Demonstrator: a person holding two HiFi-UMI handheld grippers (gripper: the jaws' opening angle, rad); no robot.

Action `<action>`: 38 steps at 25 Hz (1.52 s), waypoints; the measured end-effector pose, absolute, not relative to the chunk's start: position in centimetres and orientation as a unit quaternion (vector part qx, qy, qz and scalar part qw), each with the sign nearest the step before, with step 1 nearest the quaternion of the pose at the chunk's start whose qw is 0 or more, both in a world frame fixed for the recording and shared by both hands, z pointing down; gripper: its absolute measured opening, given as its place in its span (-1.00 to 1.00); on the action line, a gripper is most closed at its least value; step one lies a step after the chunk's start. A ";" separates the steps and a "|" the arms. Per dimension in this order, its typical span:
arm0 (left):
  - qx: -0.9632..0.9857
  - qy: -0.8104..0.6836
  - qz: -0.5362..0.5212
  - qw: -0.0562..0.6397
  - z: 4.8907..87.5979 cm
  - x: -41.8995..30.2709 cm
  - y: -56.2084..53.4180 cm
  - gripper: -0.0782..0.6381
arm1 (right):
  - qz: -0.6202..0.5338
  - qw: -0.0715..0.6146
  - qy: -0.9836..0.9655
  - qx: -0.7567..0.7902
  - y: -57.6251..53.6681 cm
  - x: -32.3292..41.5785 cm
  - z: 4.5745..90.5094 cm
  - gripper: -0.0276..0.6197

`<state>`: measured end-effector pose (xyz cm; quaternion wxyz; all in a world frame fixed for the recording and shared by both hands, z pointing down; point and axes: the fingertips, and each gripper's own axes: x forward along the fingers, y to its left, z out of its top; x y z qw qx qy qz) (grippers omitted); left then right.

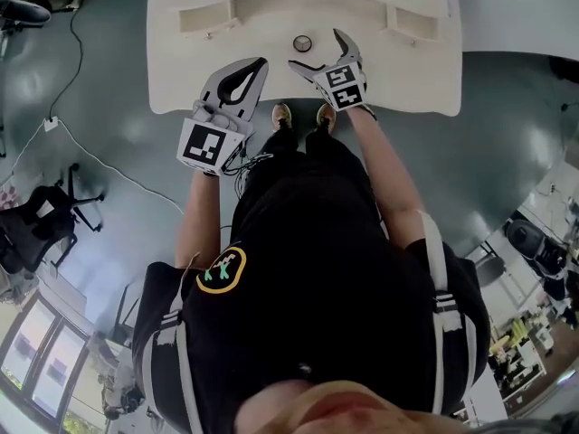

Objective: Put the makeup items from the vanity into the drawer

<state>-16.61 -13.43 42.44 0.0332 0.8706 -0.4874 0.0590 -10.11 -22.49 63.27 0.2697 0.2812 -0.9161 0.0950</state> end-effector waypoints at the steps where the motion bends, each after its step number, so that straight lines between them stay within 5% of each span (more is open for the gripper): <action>1: 0.870 -0.488 0.060 0.032 42.4 -16.5 -13.6 -0.73 | 0.100 0.280 -0.913 0.278 -22.9 -10.2 64.4 0.92; 22: 0.855 -0.512 0.067 0.039 42.5 -17.8 -14.0 -0.73 | 0.121 0.372 -0.884 0.255 -23.6 -11.4 70.0 0.87; 29: 0.859 -0.507 0.068 0.039 42.4 -17.5 -13.7 -0.73 | 0.106 0.368 -0.899 0.213 -22.4 -12.5 69.7 0.37; 33: 0.857 -0.510 0.068 0.039 42.6 -17.6 -13.8 -0.73 | 0.067 0.375 -0.906 0.183 -21.8 -13.2 69.4 -0.18; 38: 0.858 -0.508 0.067 0.033 42.1 -17.0 -14.0 -0.73 | 0.064 0.368 -0.907 0.192 -21.8 -12.9 68.9 -0.18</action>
